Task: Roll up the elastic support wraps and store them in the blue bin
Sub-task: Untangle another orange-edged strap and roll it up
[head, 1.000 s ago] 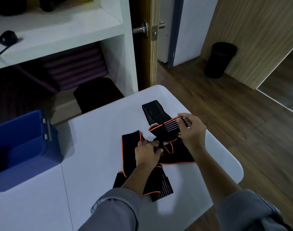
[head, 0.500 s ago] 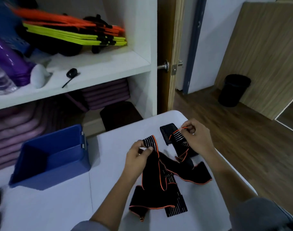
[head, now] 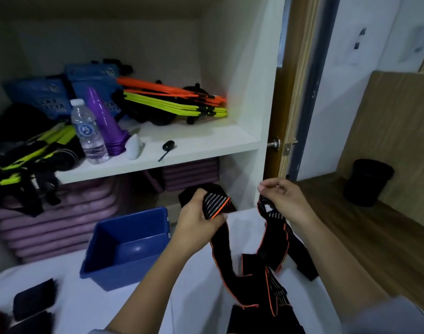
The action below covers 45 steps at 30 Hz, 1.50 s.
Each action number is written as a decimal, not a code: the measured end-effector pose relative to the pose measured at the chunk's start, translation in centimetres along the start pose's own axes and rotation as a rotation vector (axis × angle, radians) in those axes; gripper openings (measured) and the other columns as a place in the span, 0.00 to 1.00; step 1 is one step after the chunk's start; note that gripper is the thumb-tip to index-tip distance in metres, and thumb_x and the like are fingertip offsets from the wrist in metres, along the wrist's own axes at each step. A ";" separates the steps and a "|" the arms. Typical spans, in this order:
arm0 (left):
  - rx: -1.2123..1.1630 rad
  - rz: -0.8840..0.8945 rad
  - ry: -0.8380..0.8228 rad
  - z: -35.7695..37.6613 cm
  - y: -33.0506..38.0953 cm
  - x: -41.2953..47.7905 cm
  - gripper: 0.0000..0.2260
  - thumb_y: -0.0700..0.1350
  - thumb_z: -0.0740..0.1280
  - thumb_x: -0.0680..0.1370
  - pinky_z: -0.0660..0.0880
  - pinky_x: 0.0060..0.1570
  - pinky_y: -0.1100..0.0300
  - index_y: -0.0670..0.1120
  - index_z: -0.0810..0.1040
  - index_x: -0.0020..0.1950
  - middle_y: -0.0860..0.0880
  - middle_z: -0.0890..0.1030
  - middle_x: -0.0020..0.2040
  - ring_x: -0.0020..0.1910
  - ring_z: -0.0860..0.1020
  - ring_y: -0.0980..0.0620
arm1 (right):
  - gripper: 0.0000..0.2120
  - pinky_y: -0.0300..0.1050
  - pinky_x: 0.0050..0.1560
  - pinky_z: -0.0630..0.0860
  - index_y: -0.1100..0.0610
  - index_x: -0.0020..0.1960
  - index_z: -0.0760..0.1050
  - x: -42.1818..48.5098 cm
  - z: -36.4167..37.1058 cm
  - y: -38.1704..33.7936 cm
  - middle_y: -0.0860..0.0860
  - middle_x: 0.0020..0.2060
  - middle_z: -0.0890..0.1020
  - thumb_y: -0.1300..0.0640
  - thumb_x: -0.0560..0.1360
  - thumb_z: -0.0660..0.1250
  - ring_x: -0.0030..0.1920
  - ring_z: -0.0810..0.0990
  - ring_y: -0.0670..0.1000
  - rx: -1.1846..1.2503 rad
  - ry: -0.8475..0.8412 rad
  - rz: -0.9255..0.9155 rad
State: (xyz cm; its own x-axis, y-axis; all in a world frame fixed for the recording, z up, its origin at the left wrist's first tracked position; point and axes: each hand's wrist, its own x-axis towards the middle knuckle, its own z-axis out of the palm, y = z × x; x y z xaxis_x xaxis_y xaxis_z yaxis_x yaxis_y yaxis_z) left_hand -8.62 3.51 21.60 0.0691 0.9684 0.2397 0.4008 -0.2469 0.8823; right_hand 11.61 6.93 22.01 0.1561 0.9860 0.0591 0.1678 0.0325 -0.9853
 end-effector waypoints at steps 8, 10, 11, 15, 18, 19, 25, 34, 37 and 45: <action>-0.008 0.018 0.065 -7.7 0.4 -0.7 0.11 0.46 0.74 0.70 0.78 0.45 0.49 0.48 0.74 0.47 0.48 0.82 0.41 0.40 0.79 0.48 | 0.05 0.46 0.51 0.76 0.55 0.50 0.78 -2.6 6.8 -3.6 0.56 0.48 0.81 0.61 0.76 0.66 0.47 0.80 0.53 0.178 -0.102 0.075; -0.022 0.026 0.092 -8.9 -0.1 -1.2 0.12 0.46 0.74 0.69 0.77 0.45 0.48 0.48 0.74 0.47 0.46 0.82 0.41 0.38 0.78 0.48 | 0.08 0.42 0.45 0.76 0.57 0.54 0.77 -3.6 8.7 -4.3 0.54 0.45 0.79 0.64 0.77 0.64 0.43 0.79 0.50 0.247 -0.135 0.103; -0.022 0.035 0.105 -9.3 -0.4 -1.4 0.12 0.46 0.74 0.69 0.77 0.45 0.47 0.48 0.74 0.48 0.46 0.81 0.41 0.39 0.78 0.47 | 0.08 0.41 0.44 0.76 0.58 0.55 0.76 -4.1 9.6 -4.6 0.53 0.44 0.79 0.65 0.77 0.63 0.42 0.78 0.49 0.278 -0.153 0.113; 0.029 0.095 0.188 -10.7 -1.4 -2.3 0.12 0.46 0.74 0.69 0.78 0.43 0.49 0.52 0.73 0.48 0.50 0.81 0.40 0.39 0.79 0.50 | 0.08 0.46 0.46 0.80 0.60 0.55 0.74 -5.9 13.0 -5.4 0.56 0.42 0.81 0.66 0.78 0.60 0.41 0.81 0.51 0.403 -0.247 0.139; 0.064 0.157 0.222 -11.6 -2.0 -2.8 0.13 0.47 0.75 0.68 0.77 0.42 0.54 0.52 0.74 0.48 0.52 0.80 0.41 0.40 0.78 0.53 | 0.09 0.48 0.47 0.80 0.62 0.56 0.73 -7.0 15.3 -5.7 0.56 0.40 0.82 0.68 0.78 0.59 0.41 0.81 0.51 0.466 -0.280 0.137; 0.114 0.197 0.243 -11.8 -2.3 -2.9 0.14 0.47 0.75 0.68 0.76 0.43 0.58 0.50 0.74 0.48 0.52 0.79 0.42 0.41 0.77 0.54 | 0.09 0.48 0.47 0.80 0.62 0.55 0.73 -7.3 16.0 -5.7 0.55 0.39 0.81 0.68 0.78 0.58 0.39 0.80 0.50 0.489 -0.286 0.140; 0.349 0.296 0.172 -13.0 -3.5 -3.8 0.19 0.53 0.71 0.72 0.66 0.40 0.67 0.45 0.71 0.57 0.52 0.70 0.48 0.44 0.71 0.55 | 0.09 0.41 0.38 0.79 0.59 0.56 0.73 -8.3 18.4 -6.0 0.52 0.33 0.74 0.65 0.77 0.63 0.32 0.72 0.47 0.493 -0.276 0.129; 0.277 0.228 0.086 -13.4 -3.6 -5.1 0.28 0.56 0.70 0.71 0.69 0.48 0.65 0.50 0.64 0.65 0.54 0.70 0.55 0.51 0.72 0.57 | 0.16 0.34 0.29 0.76 0.60 0.58 0.71 -9.4 19.8 -7.5 0.60 0.48 0.79 0.70 0.73 0.67 0.38 0.81 0.49 0.577 -0.056 0.054; 0.183 0.288 0.075 -13.4 -4.0 -5.0 0.30 0.48 0.72 0.71 0.76 0.50 0.60 0.54 0.62 0.68 0.56 0.76 0.54 0.52 0.76 0.59 | 0.14 0.32 0.33 0.77 0.60 0.58 0.71 -9.4 19.8 -8.1 0.55 0.45 0.80 0.69 0.74 0.66 0.42 0.81 0.48 0.555 -0.086 0.031; 0.147 0.253 0.232 -14.1 -4.3 -4.4 0.25 0.35 0.57 0.78 0.66 0.28 0.66 0.50 0.62 0.74 0.49 0.74 0.29 0.25 0.69 0.58 | 0.11 0.34 0.47 0.78 0.53 0.54 0.77 -9.1 19.0 -6.9 0.53 0.40 0.81 0.65 0.76 0.65 0.41 0.80 0.45 0.257 -0.186 -0.205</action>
State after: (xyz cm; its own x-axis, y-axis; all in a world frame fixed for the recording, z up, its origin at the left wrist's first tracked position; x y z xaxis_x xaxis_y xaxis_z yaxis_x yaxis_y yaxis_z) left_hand -23.53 -0.17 22.45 -0.0192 0.8393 0.5433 0.5255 -0.4538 0.7197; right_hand -9.50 0.82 25.23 -0.0386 0.9668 0.2528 -0.0760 0.2494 -0.9654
